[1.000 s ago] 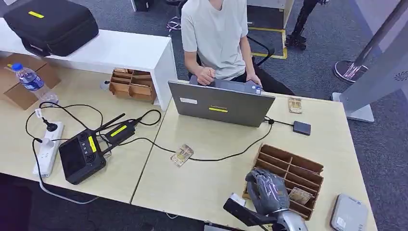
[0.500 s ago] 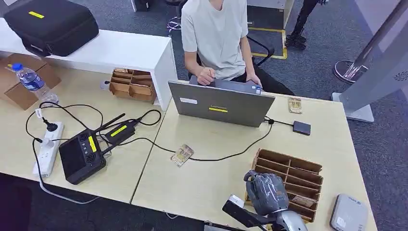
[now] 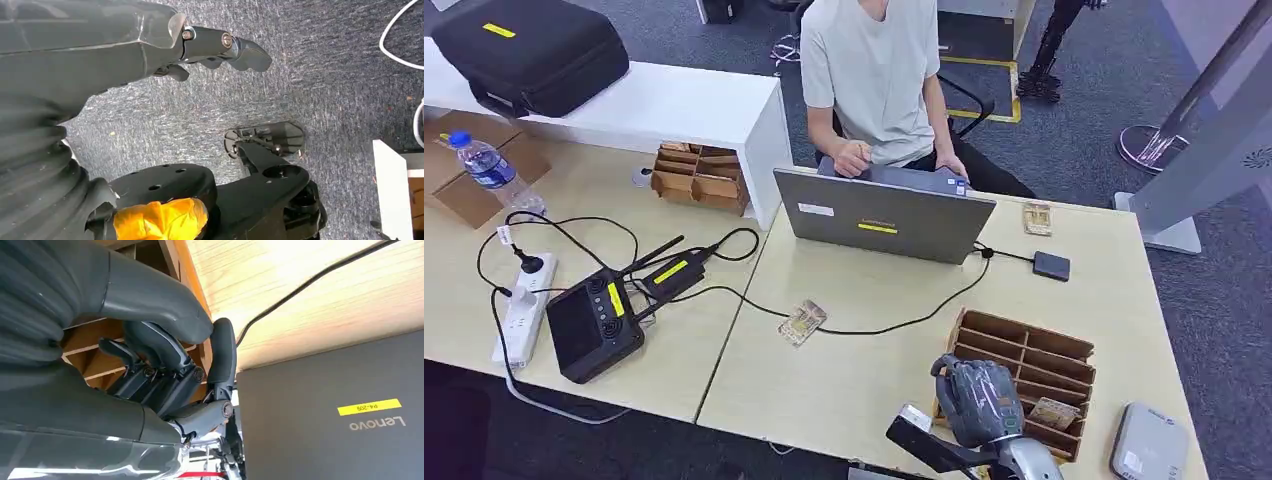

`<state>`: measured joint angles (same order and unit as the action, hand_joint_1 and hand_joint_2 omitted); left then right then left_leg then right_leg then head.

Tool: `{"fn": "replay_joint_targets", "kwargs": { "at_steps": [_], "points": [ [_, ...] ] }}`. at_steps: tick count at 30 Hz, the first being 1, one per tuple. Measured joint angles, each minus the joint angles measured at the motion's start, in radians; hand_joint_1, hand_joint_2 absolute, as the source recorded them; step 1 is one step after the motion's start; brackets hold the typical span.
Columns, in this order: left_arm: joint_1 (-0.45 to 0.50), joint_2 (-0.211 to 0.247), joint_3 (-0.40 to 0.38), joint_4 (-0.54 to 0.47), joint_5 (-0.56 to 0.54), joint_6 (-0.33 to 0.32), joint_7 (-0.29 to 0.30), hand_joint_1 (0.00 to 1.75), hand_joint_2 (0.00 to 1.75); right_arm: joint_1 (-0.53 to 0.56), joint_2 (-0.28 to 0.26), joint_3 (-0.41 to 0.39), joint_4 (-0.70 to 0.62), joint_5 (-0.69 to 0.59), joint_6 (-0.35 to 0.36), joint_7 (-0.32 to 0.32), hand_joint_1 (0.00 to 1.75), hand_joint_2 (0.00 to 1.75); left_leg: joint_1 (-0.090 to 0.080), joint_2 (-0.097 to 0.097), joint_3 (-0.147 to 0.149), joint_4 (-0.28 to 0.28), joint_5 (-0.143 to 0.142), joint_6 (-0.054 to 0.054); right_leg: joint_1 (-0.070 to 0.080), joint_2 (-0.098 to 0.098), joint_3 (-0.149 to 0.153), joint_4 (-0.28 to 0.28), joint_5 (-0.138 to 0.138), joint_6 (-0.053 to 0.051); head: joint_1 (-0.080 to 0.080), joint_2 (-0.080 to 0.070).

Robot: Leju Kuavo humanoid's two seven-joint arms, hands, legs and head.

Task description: Pass the card to the sensor for recognition and then transmit it.

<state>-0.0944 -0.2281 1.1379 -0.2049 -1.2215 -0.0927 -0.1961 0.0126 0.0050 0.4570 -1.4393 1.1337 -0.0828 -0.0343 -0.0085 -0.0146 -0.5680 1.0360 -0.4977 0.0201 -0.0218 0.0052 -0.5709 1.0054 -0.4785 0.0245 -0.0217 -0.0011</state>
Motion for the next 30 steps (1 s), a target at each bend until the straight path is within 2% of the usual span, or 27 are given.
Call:
{"fn": "replay_joint_targets", "kwargs": {
  "at_steps": [13,19,30],
  "points": [
    [0.000,0.001,0.000,0.000,-0.002,0.001,0.000,0.00,1.75,0.021,0.000,0.000,-0.034,0.018,-0.029,-0.008,1.75,1.75,0.000,0.000,0.000,0.000,0.000,0.000,0.000,0.000,0.000,0.000,0.000,0.000,0.000,0.000],
    [0.001,0.001,0.000,0.000,-0.011,0.002,0.000,0.00,1.75,0.036,0.000,0.002,-0.108,0.040,-0.087,-0.016,1.75,1.75,0.000,0.000,0.000,0.000,0.000,0.000,0.000,0.000,0.000,0.000,0.000,0.000,0.000,0.000],
    [0.001,0.001,0.000,0.000,-0.014,0.002,0.000,0.00,1.75,0.039,0.000,0.002,-0.203,0.053,-0.093,-0.014,1.75,1.75,0.000,0.000,0.000,0.000,0.000,0.000,0.000,0.000,0.000,0.000,0.000,0.000,0.000,0.000]
  ]
}}
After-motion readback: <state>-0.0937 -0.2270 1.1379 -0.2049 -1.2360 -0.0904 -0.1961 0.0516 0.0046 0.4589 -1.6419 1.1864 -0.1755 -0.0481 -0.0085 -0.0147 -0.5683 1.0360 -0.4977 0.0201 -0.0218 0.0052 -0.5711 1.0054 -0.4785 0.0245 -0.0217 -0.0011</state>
